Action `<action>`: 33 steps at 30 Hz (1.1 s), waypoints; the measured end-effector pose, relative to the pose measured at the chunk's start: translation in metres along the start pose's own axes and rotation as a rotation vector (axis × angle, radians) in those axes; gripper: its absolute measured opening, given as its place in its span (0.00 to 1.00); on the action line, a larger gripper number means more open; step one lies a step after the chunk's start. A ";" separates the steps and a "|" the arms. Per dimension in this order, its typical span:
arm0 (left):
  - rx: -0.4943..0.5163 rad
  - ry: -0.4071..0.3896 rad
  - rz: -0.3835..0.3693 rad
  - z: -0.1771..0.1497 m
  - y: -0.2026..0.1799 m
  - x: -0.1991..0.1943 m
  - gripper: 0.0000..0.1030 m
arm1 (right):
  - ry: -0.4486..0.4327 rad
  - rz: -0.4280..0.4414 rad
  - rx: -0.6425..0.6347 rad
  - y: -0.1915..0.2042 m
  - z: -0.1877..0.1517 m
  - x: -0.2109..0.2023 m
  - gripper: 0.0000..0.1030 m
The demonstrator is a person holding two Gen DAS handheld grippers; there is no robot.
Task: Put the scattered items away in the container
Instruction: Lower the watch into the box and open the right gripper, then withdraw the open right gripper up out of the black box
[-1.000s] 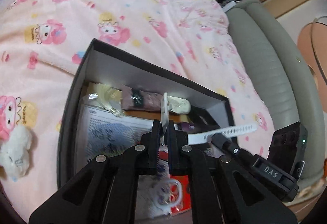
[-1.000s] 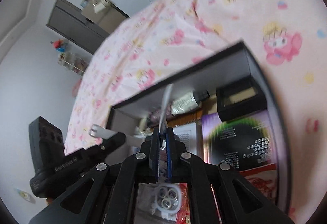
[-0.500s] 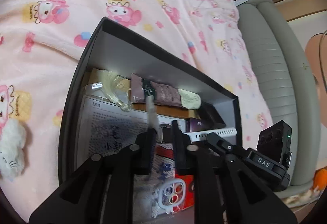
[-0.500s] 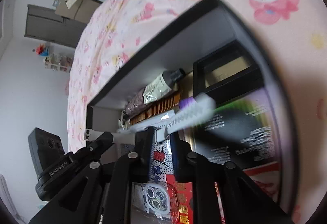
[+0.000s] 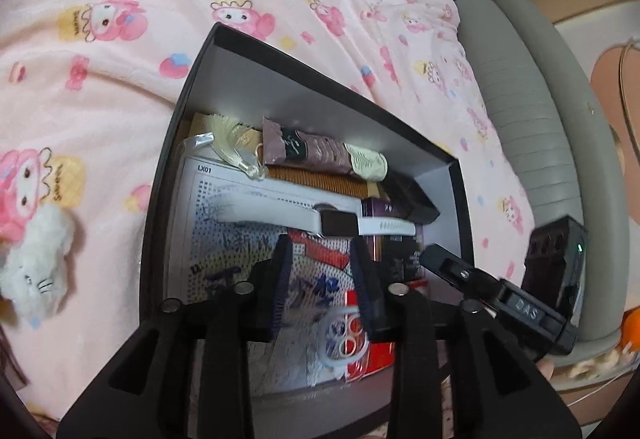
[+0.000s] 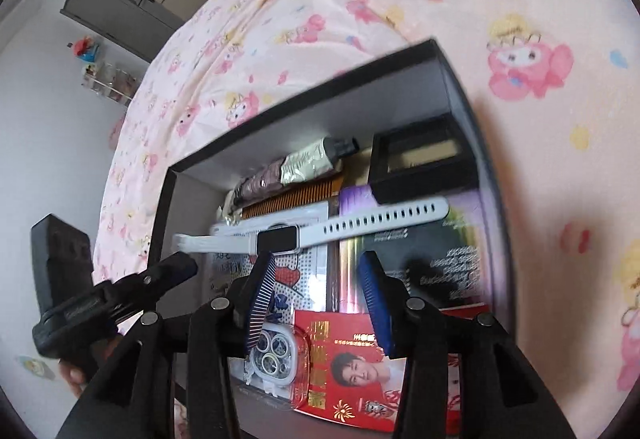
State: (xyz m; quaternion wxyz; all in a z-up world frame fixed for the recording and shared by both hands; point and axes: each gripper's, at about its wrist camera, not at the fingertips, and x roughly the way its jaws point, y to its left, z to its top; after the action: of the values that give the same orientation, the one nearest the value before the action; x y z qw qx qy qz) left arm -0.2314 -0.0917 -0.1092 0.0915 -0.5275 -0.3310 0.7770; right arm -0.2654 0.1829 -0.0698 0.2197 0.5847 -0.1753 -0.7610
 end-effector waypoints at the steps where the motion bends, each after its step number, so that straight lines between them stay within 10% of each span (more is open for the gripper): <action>1: 0.025 -0.010 -0.012 0.001 -0.004 -0.001 0.37 | 0.017 0.006 0.017 -0.002 0.000 0.005 0.39; 21: -0.019 0.228 0.020 0.025 -0.010 0.072 0.42 | 0.106 0.005 0.151 -0.015 0.034 0.048 0.47; 27: 0.032 0.158 0.114 0.048 -0.021 0.076 0.43 | 0.122 0.049 0.169 -0.019 0.054 0.057 0.47; 33: 0.046 0.192 0.030 0.046 -0.015 0.077 0.43 | 0.106 0.042 0.122 -0.014 0.060 0.063 0.47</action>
State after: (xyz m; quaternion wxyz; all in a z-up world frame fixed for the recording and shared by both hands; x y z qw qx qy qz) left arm -0.3076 -0.0613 -0.1486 0.1229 -0.6022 -0.2949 0.7316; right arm -0.3391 0.1608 -0.1129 0.2083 0.6325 -0.2217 -0.7123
